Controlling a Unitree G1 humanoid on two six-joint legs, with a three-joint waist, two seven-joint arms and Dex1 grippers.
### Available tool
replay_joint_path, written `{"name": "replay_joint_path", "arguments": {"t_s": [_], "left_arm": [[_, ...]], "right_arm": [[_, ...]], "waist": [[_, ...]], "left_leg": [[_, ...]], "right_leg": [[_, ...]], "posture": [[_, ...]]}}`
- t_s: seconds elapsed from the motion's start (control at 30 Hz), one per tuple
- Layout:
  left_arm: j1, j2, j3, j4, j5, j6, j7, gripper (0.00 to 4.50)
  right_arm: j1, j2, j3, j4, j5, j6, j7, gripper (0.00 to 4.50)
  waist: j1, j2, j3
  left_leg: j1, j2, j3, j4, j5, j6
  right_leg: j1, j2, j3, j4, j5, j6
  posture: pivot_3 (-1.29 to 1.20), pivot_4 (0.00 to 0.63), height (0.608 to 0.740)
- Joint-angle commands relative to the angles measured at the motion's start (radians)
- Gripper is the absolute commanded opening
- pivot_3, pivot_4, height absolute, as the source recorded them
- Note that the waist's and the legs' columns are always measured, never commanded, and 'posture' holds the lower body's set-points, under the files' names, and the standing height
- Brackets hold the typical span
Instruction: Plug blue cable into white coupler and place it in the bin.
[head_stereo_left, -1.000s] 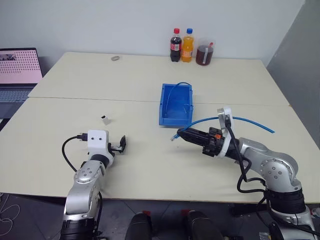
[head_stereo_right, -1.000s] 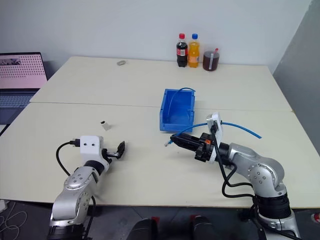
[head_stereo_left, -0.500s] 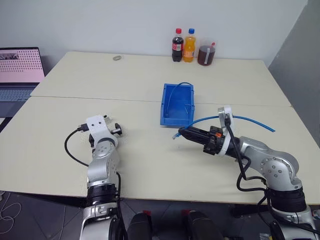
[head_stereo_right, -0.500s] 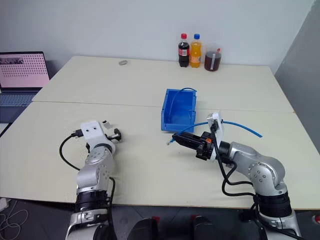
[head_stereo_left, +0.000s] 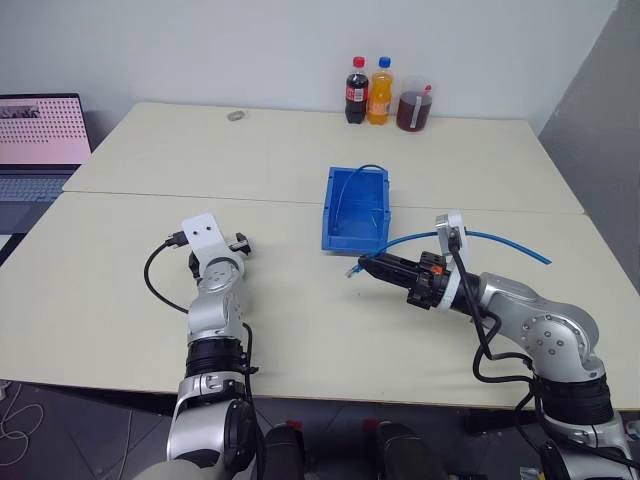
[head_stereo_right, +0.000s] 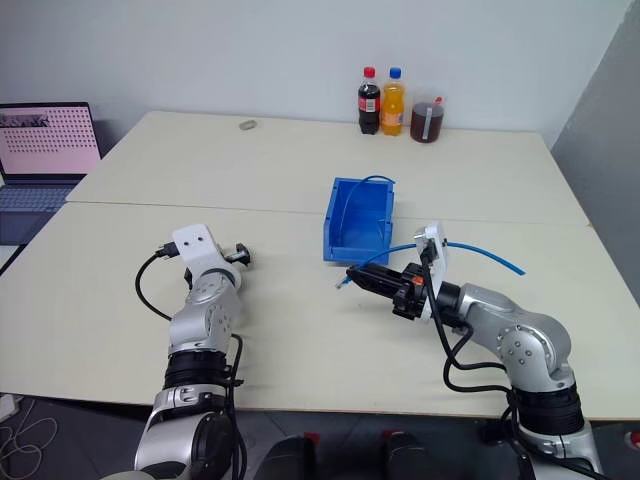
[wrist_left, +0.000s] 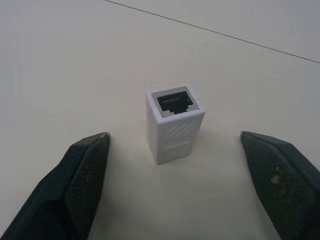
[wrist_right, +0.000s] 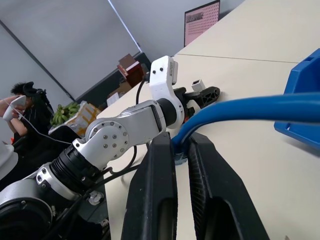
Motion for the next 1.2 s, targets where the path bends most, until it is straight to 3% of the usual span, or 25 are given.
{"name": "replay_joint_path", "arguments": {"t_s": [0.03, 0.27, 0.47, 0.8, 0.97, 1.1, 1.2], "left_arm": [[-0.025, 0.002, 0.008, 0.011, -0.01, -0.013, 0.001, 3.47], [-0.033, 0.014, 0.003, 0.027, -0.007, -0.017, -0.003, 1.84], [-0.012, 0.014, -0.008, 0.004, -0.003, -0.008, -0.013, 0.81], [0.283, 0.131, -0.116, -0.366, -0.031, 0.152, -0.283, 0.76], [0.37, 0.329, -0.218, -0.448, -0.112, 0.181, -0.664, 0.76], [0.36, 0.488, -0.328, -0.439, -0.125, 0.041, -0.99, 0.76], [0.322, 0.528, -0.389, -0.404, -0.138, -0.069, -1.179, 0.76]], "right_arm": [[-0.003, 0.005, -0.023, -0.043, 0.014, -0.02, 0.002, 0.05], [0.002, 0.009, -0.018, -0.046, 0.011, -0.024, 0.0, 0.05], [0.009, 0.013, -0.011, -0.051, 0.006, -0.027, -0.004, 0.05], [0.035, -0.002, -0.025, -0.072, 0.0, -0.033, -0.01, 0.05], [0.053, -0.017, -0.033, -0.08, 0.003, -0.036, -0.006, 0.05], [0.062, -0.039, -0.037, -0.078, -0.004, -0.04, 0.006, 0.05], [0.068, -0.056, -0.028, -0.082, -0.018, -0.045, 0.017, 0.05]], "waist": [[0.0, 0.0, 0.0], [0.0, 0.0, 0.0], [0.0, 0.0, 0.0], [-0.007, 0.0, 0.0], [-0.007, 0.0, 0.0], [-0.002, 0.001, 0.0], [-0.001, 0.001, 0.0]], "left_leg": [[0.0, 0.0, 0.0, 0.0, 0.0, 0.0], [0.0, 0.0, 0.0, 0.0, 0.0, 0.0], [0.0, 0.0, 0.0, 0.0, 0.0, 0.0], [0.001, 0.001, 0.001, -0.001, 0.0, 0.0], [0.001, 0.001, 0.001, -0.001, 0.0, 0.0], [0.001, 0.0, 0.001, -0.001, 0.0, 0.0], [0.0, 0.0, 0.002, -0.001, 0.0, 0.0]], "right_leg": [[0.0, 0.0, 0.0, 0.0, 0.0, 0.0], [0.0, 0.0, 0.0, 0.0, 0.0, 0.0], [0.0, 0.0, 0.0, 0.0, 0.0, 0.0], [-0.001, 0.0, 0.0, 0.0, 0.002, -0.004], [-0.001, 0.0, 0.0, 0.0, 0.0, 0.0], [-0.001, -0.001, 0.0, 0.0, 0.0, -0.001], [-0.001, -0.002, 0.0, -0.002, 0.0, -0.001]], "posture": [[0.0, 0.15, 0.74], [0.0, 0.15, 0.74], [0.0, 0.15, 0.74], [0.0, 0.15, 0.74], [0.0, 0.15, 0.74], [0.0, 0.15, 0.74], [0.0, 0.15, 0.74]]}}
